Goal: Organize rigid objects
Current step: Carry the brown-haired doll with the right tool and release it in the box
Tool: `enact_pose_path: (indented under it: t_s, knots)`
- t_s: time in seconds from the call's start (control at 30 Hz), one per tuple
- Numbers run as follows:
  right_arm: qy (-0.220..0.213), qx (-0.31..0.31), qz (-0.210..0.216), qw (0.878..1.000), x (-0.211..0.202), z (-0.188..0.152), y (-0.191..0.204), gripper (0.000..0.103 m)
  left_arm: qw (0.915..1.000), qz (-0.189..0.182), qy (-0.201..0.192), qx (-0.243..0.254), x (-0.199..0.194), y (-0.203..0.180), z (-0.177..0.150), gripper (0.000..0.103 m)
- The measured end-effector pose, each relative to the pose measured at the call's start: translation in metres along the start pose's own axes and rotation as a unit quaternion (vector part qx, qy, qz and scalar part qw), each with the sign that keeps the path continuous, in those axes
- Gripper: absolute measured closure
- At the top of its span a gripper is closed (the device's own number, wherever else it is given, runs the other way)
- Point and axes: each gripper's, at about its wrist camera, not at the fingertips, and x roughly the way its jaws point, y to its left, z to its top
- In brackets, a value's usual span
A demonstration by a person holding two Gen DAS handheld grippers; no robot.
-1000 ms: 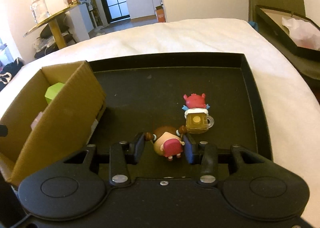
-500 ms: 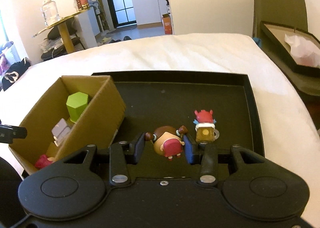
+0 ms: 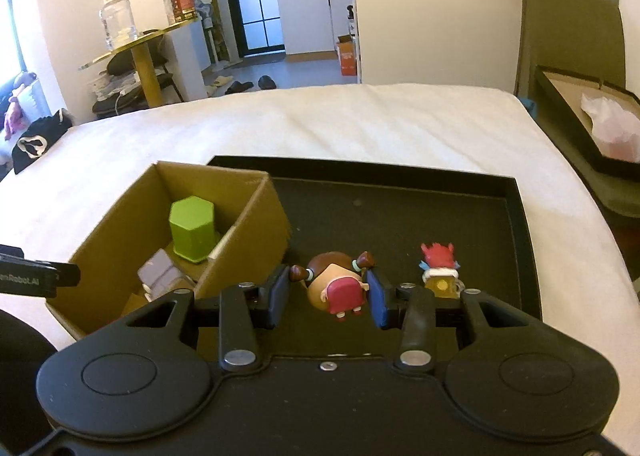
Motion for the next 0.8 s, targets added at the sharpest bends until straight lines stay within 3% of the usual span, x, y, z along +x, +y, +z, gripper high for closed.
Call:
enact_pose_path:
  t_s: [0.7, 0.8]
  knots:
    - [-0.007, -0.074, 0.019, 0.997, -0.006, 0.025, 0.066, 0.062, 0.9976, -0.068, -0.008, -0.002, 0.008, 0.009, -0.008, 0.021]
    - [-0.004, -0.094, 0.02, 0.995, -0.004, 0.027, 0.075, 0.062, 0.9971, -0.075, -0.012, -0.001, 0.009, 0.01, -0.01, 0.033]
